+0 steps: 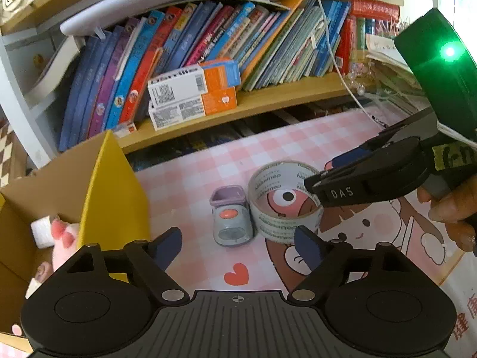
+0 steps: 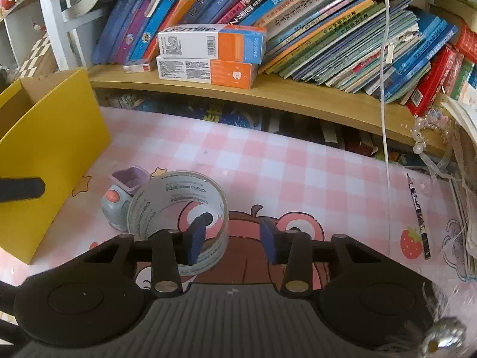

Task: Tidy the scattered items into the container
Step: 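Close the left tool on the grey toy car with purple top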

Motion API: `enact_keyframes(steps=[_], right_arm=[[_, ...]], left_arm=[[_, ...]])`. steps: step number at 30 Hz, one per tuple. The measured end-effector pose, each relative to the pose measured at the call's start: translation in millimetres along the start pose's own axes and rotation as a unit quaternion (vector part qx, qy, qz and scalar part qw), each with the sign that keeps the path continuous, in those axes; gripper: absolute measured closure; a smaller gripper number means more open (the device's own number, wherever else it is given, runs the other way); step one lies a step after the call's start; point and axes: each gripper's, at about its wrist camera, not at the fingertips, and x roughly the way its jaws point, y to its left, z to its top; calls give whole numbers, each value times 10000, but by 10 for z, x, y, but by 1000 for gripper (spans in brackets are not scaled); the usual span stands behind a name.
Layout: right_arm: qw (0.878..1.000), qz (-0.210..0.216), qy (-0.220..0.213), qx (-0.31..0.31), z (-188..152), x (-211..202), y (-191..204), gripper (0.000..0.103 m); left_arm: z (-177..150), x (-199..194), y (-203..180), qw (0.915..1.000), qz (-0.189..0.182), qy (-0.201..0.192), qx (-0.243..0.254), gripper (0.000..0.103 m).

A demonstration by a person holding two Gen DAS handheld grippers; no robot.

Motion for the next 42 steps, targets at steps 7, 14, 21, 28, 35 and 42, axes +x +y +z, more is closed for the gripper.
enact_keyframes(steps=[7,14,21,28,35,42], right_arm=[[9998,156,7,117,2,49,-38,85],[9994,166,-47,313,-27,52,-147,86],[9991,178,-90,386,-62,44,-208,86],[9990,140,-122,418,-85,40,-244,86],[9986,186,0,503,-133,101,-256,86],[9984,261,-27,495,-122,98,-245,86]], left_arm=[[16,134,-21,9998,199,25,-17,40],[39,265,-34,9997,229,83,-54,44],[84,387,-48,9996,265,50,-122,44],[76,525,-26,9991,333,101,-246,47],[65,648,-1,9986,321,207,-368,58],[85,709,12,9983,317,242,-418,59]])
